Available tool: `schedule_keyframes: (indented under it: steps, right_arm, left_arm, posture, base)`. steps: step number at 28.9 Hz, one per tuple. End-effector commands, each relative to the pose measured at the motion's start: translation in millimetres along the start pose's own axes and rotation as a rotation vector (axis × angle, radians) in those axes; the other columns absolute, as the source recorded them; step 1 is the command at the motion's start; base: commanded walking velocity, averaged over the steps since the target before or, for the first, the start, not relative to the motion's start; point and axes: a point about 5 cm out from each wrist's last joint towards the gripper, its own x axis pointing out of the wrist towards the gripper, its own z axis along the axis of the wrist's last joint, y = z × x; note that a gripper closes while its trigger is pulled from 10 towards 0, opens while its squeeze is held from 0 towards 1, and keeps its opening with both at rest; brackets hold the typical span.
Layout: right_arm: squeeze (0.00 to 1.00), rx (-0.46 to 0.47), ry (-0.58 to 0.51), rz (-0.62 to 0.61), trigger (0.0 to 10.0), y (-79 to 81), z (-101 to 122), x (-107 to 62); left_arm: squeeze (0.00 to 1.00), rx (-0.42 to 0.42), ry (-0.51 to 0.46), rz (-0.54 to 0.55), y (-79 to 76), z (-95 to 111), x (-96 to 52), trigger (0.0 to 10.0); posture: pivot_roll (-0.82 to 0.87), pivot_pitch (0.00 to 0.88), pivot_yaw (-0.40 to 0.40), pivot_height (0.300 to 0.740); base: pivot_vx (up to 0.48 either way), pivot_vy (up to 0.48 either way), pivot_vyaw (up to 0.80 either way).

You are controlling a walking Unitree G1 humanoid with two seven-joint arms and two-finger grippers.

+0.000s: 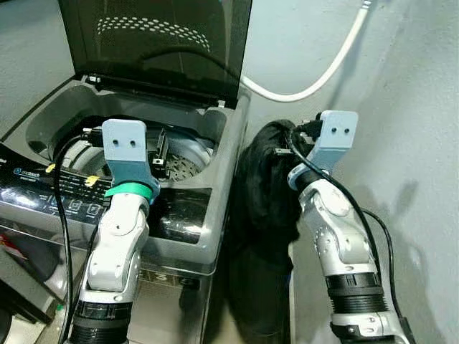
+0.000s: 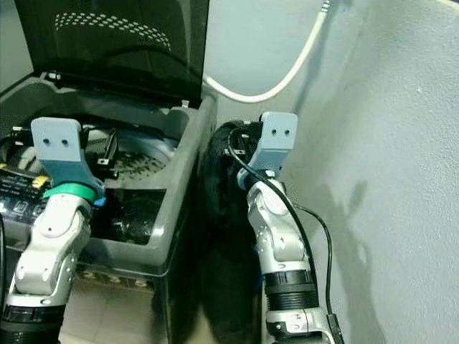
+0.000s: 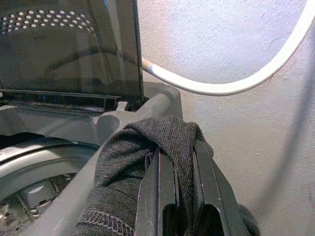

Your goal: Clothes washing

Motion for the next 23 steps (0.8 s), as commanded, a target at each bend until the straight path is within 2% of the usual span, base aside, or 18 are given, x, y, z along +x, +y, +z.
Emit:
schedule_keyframes:
  steps: [1,23]
  right_arm:
    - [0.0,-0.001,-0.069,0.028,10.0,7.9,15.7,5.3]
    - [0.0,0.006,-0.07,0.03,10.0,8.0,14.9,8.4]
  left_arm:
    - [0.0,0.011,0.01,0.002,1.5,-1.7,-1.8,10.0]
    - [0.0,0.026,0.012,-0.001,2.4,-0.5,-3.8,10.0]
  posture:
    - [0.15,0.027,-0.054,0.74]
    - [0.15,0.026,-0.053,0.74]
  base:
    - [0.0,0.0,0.0]
    - [0.0,0.0,0.0]
